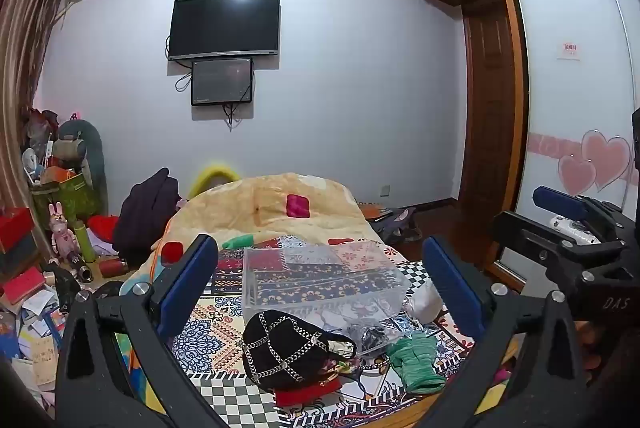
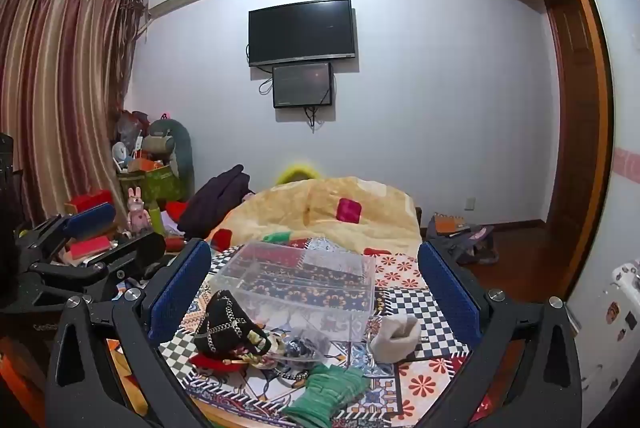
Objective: Organize soft objects
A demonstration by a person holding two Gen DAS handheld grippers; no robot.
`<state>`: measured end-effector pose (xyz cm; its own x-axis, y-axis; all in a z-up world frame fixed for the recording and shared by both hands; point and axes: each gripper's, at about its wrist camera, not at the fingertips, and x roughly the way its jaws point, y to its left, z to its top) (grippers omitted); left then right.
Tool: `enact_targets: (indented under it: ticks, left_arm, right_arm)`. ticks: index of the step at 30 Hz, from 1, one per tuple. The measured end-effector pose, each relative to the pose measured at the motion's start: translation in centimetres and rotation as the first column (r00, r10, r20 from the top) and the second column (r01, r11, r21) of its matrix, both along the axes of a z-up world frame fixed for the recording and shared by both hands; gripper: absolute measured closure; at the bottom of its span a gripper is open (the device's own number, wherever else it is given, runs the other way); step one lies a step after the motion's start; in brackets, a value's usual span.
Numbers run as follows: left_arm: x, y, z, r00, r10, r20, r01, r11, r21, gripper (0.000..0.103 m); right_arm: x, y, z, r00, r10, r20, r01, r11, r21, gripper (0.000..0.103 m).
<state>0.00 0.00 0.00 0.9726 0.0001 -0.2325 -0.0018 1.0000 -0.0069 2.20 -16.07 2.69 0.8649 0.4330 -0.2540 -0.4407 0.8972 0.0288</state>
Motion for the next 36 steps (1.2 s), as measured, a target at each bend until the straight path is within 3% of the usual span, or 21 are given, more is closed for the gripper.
enact_targets:
  ticks: [36]
  left_arm:
    - [-0.34,-0.26,0.19,1.0,0.006,-0.003,-0.006,1.0,0.005,0.0]
  right_arm:
    - [-0.31,0.13,0.04,1.0,0.011,-0.001,-0.011,1.0,0.017,0.0]
